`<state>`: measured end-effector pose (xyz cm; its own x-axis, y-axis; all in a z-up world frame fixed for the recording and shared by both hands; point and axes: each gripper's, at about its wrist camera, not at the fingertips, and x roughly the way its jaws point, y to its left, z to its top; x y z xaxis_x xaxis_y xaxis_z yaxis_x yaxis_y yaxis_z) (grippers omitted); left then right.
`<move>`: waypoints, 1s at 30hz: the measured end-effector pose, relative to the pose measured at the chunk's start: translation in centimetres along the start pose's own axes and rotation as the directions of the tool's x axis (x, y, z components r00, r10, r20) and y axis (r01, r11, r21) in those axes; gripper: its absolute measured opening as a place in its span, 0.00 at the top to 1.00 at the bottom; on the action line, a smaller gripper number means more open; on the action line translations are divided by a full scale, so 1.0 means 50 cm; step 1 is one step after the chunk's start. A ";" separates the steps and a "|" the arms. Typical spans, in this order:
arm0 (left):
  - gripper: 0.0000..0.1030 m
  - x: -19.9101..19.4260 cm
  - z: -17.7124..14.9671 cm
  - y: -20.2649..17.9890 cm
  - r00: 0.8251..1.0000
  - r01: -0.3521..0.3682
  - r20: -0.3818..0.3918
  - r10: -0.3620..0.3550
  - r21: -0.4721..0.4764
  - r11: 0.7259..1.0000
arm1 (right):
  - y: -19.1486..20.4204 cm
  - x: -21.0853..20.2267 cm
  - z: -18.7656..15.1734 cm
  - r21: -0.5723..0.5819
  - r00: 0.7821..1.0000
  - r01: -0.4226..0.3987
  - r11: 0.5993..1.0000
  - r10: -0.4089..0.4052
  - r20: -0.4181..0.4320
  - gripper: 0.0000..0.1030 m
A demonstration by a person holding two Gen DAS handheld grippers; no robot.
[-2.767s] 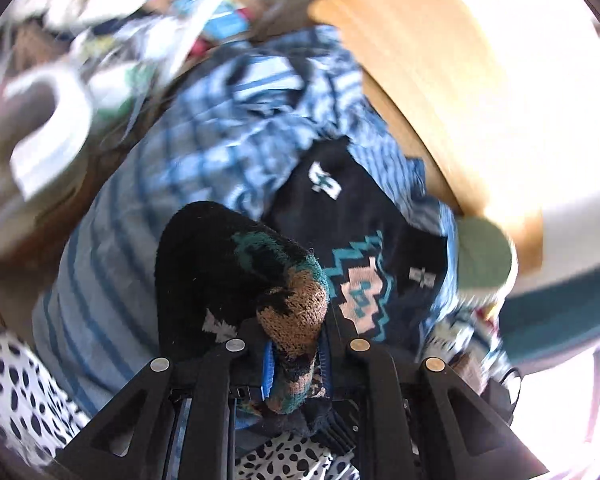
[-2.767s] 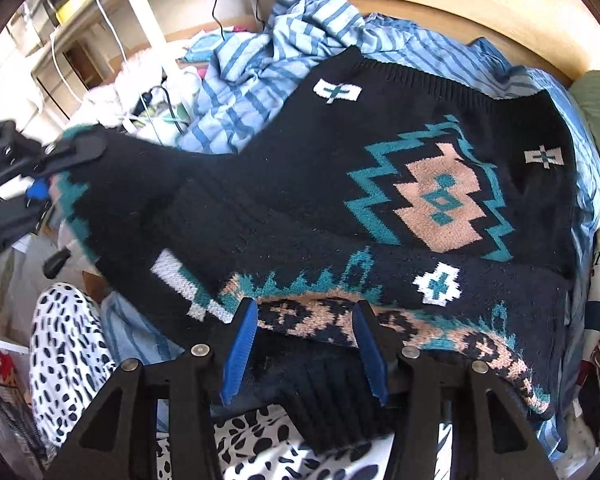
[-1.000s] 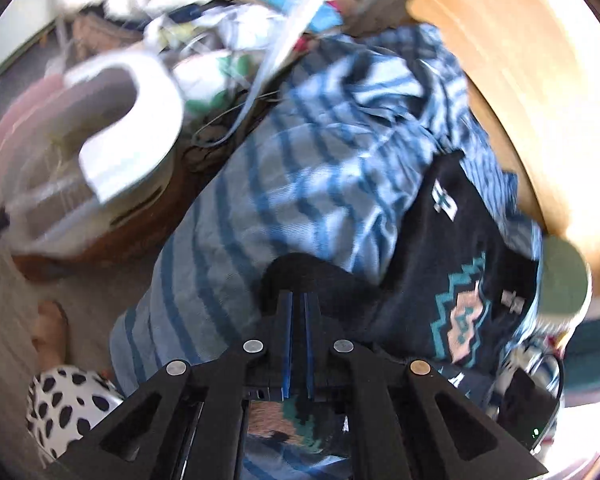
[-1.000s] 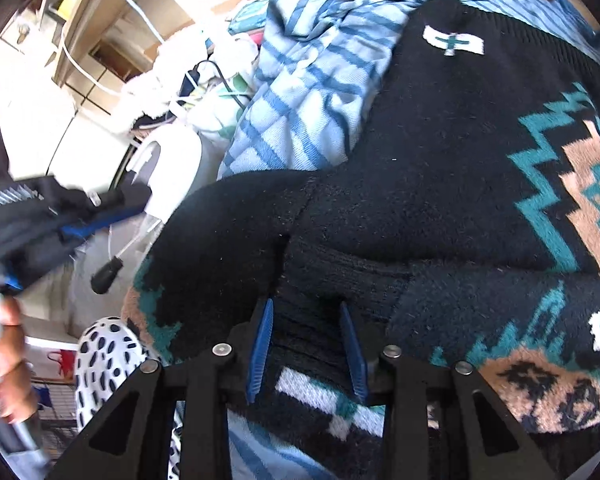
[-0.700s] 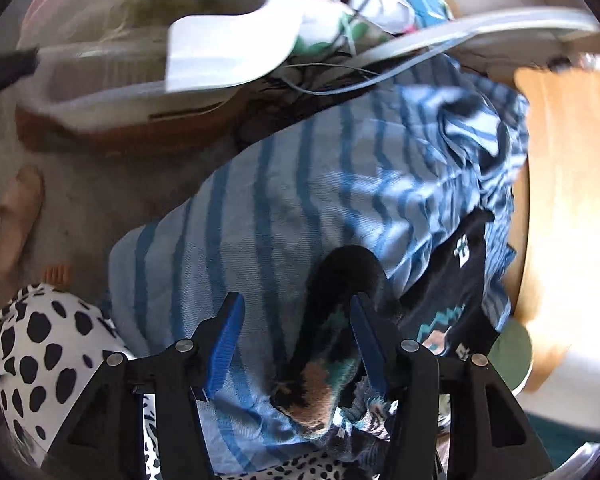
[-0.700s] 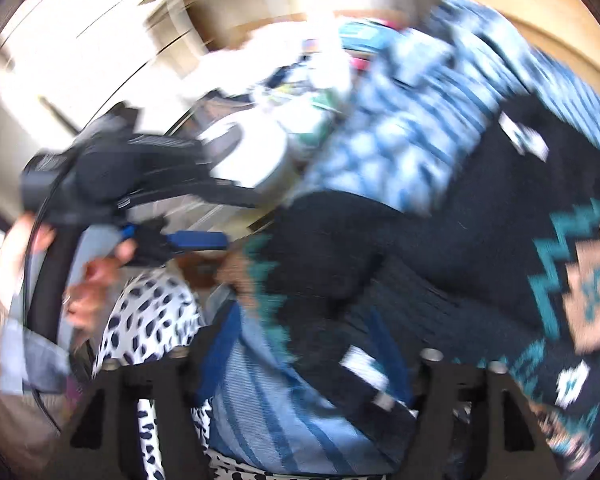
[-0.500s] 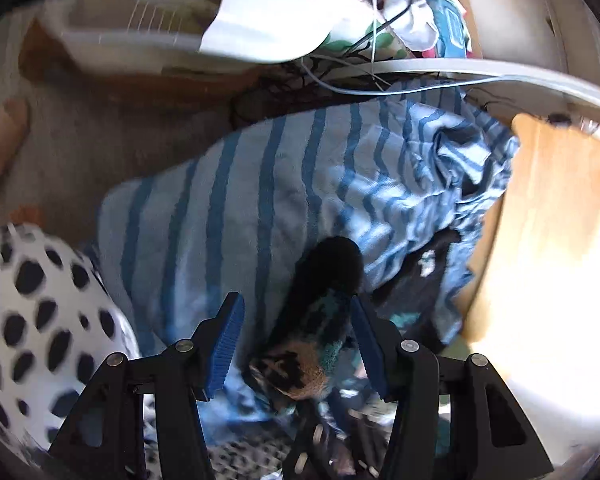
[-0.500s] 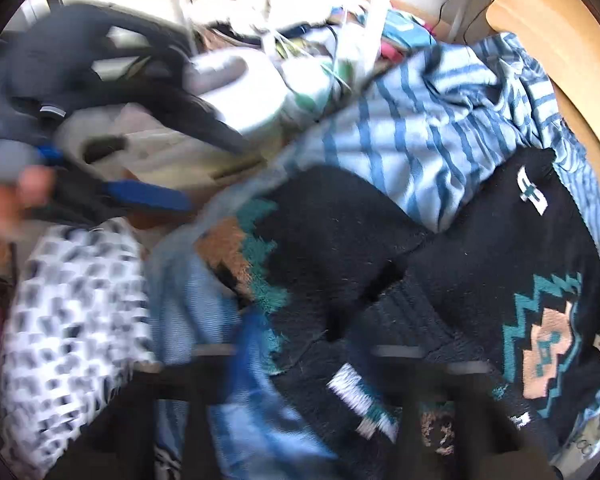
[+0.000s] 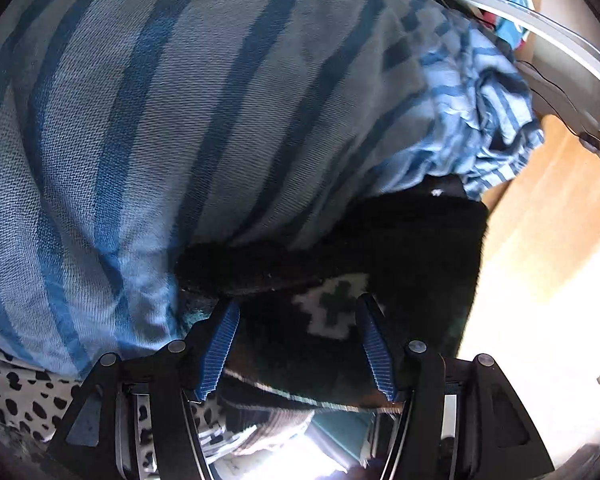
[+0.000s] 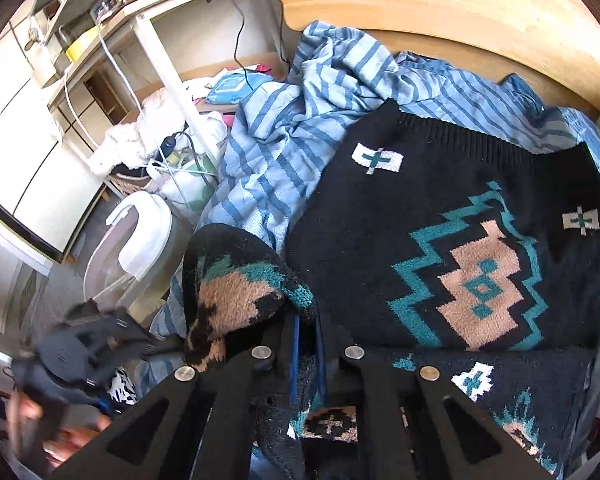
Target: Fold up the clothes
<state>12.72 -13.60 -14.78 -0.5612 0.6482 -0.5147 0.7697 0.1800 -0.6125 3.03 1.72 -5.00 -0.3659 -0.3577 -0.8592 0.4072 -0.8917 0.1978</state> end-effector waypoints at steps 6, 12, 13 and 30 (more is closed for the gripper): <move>0.40 -0.009 -0.014 -0.011 0.994 -0.063 0.097 0.058 0.049 0.997 | 0.001 -0.018 -0.019 -0.005 1.000 -0.020 1.000 0.020 0.012 0.93; 0.40 -0.020 -0.016 -0.022 0.955 -0.197 0.234 0.180 0.051 0.979 | 0.021 -0.009 -0.022 -0.024 0.999 -0.041 0.999 0.041 0.007 0.93; 0.40 -0.005 -0.011 -0.013 0.963 -0.185 0.205 0.176 0.026 0.982 | 0.025 -0.008 -0.022 -0.026 0.999 -0.047 0.999 0.047 0.006 0.93; 0.86 -0.297 0.010 -0.189 0.841 -0.103 0.537 -0.066 0.279 0.955 | 0.034 -0.022 -0.062 0.034 0.978 -0.196 0.980 0.198 -0.070 0.50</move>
<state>13.65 -25.30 -1.67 -0.6863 0.1359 -0.7145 0.7078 -0.1017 -0.6991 6.71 1.48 -5.18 -0.2184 -0.5069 -0.8339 0.4426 -0.8130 0.3784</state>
